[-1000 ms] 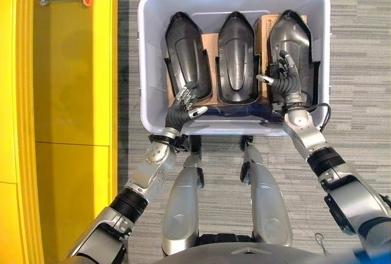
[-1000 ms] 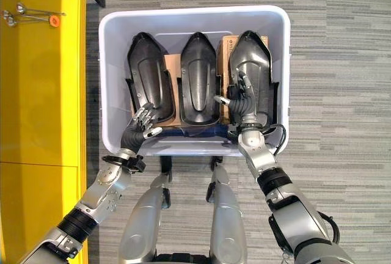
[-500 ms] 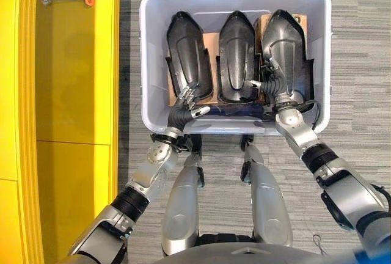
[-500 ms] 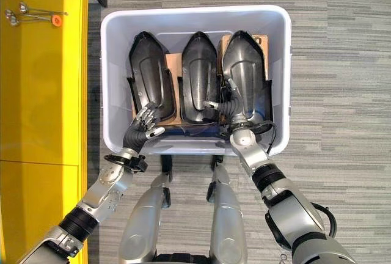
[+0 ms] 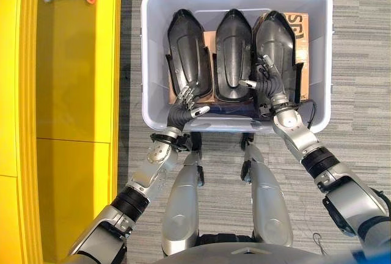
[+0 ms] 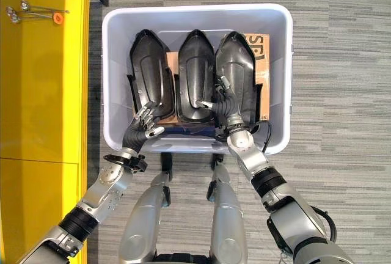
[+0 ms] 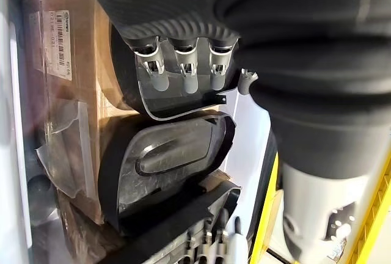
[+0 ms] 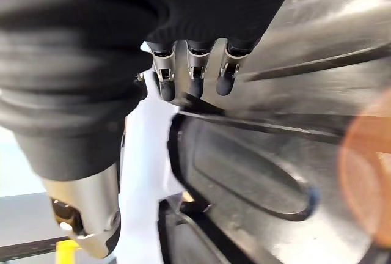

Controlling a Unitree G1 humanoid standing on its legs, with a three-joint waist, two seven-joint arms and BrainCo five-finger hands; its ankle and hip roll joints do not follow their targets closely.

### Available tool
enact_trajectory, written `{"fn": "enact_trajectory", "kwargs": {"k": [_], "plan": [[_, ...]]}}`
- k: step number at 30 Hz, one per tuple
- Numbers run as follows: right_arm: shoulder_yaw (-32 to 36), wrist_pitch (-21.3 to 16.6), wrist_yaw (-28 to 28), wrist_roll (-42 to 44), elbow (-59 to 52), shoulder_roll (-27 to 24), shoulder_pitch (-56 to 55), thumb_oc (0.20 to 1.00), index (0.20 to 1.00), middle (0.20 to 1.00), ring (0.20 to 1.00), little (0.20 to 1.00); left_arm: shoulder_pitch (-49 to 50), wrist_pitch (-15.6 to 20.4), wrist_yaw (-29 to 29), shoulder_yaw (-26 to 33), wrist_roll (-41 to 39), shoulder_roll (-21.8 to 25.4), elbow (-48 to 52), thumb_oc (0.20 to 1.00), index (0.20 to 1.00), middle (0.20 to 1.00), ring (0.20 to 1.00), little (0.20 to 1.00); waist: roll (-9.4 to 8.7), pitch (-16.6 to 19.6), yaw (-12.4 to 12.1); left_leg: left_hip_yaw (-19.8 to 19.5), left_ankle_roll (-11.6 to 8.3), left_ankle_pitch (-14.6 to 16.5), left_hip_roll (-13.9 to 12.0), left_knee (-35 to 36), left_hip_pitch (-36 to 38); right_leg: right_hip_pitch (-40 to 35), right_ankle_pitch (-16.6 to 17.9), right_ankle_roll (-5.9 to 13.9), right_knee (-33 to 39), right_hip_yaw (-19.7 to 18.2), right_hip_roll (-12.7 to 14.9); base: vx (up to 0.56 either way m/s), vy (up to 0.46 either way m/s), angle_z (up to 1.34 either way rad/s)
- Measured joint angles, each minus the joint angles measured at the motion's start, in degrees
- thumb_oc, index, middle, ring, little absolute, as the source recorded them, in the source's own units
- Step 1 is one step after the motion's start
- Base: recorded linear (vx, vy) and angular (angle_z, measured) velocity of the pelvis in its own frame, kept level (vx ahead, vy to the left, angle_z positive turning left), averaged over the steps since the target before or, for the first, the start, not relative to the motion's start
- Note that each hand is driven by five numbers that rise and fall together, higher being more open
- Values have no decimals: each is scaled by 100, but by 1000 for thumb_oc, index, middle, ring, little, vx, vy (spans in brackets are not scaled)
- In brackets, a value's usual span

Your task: Move parts from the plastic box to the shelf.

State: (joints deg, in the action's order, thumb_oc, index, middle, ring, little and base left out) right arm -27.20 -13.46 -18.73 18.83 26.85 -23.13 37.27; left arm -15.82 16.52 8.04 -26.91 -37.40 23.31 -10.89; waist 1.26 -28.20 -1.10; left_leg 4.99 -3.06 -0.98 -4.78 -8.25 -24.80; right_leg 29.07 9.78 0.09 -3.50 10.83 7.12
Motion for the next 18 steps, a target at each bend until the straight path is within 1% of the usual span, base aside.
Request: {"fn": "enact_trajectory", "kwargs": {"k": [2, 3, 7, 15, 18], "plan": [[197, -3, -35, -2, -566, -52, -165, 1000, 1000, 1000, 1000, 1000, 10, 2, 2, 13, 0, 1, 0, 1000, 1000, 1000, 1000, 1000, 0, 0, 8, 3, 0, 0, 0, 1, -13, 19, -2, -2, -12, -4, 0, 0, 0, 0], [276, -66, -64, -3, -757, -54, -184, 1000, 1000, 1000, 1000, 1000, 29, 3, 5, 38, 0, 1, -1, 1000, 1000, 1000, 1000, 1000, 1, 1, 22, 3, 0, 0, 0, -2, -16, 27, -5, -7, -22, -5, 1, 0, 0, 0], [522, -189, -160, 5, -1173, -51, -172, 1000, 1000, 1000, 1000, 1000, 29, 5, 5, 55, 1, -1, 1, 1000, 1000, 1000, 1000, 1000, 2, 1, 33, 16, 0, 0, -1, -8, -11, 32, -9, -11, -33, -16, 0, 0, 0, 0], [542, -409, -137, 83, -2083, -40, -289, 1000, 1000, 1000, 1000, 1000, 28, -1, 3, 69, 1, -5, 6, 1000, 1000, 1000, 1000, 1000, 1, 2, 62, 36, 0, 0, -1, -5, 13, 32, -9, -10, -58, -31, 0, 0, 0, 0], [629, -424, -155, 62, -2411, -65, -404, 1000, 1000, 1000, 1000, 1000, 43, -2, 5, 144, 1, 1, 7, 1000, 1000, 1000, 1000, 1000, -3, 2, 94, 48, 0, 0, -1, -6, 25, 29, -9, -10, -71, -47, 1, 0, 0, 0]]}}
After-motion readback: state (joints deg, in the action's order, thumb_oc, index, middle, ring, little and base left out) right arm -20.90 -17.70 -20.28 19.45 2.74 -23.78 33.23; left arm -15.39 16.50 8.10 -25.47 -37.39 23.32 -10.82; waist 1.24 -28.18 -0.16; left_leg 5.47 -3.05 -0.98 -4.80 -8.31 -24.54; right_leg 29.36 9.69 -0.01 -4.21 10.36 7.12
